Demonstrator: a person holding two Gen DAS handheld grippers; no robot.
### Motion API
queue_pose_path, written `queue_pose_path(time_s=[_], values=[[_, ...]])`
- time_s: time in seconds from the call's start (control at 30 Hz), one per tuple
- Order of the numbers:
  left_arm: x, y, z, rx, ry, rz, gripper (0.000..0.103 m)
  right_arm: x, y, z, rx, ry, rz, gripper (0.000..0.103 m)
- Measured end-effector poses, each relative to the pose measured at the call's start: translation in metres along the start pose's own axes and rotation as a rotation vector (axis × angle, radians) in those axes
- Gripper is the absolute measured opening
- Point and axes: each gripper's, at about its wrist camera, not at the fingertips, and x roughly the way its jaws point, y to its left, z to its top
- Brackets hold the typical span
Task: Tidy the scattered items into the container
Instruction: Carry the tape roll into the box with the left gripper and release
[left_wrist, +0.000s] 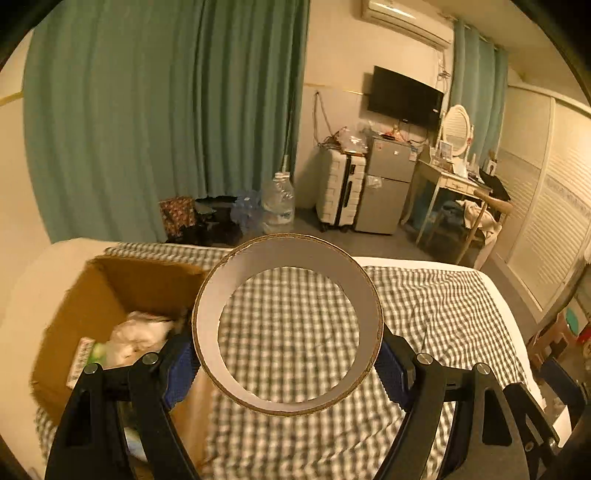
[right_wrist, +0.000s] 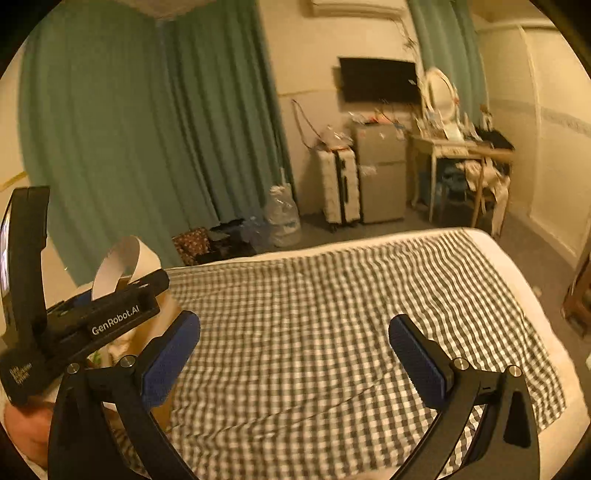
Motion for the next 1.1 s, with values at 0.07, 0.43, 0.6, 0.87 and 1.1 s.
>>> queue_pose_path(time_s=[0.07, 0.43, 0.6, 0.87, 1.1], values=[[-0.011, 0.022, 0.001, -0.013, 0.007, 0.031, 0.083, -0.011, 0.026, 0.002, -0.023, 0.003, 0.013, 0.103], [-0.031, 0.136, -0.01, 0.032, 0.041, 0.095, 0.083, -0.015, 0.131, -0.008, -0.072, 0.059, 0.125, 0.103], [-0.006, 0.155, -0.042, 0.084, 0.045, 0.081, 0.086, 0.005, 0.146, -0.02, -0.093, 0.097, 0.078, 0.103], [0.006, 0.162, -0.079, 0.168, 0.022, 0.177, 0.103, 0.032, 0.153, -0.039, -0.14, 0.146, -0.013, 0.103], [-0.03, 0.175, -0.099, 0.114, -0.037, 0.188, 0.103, 0.012, 0.145, -0.056, -0.101, 0.028, -0.026, 0.103]])
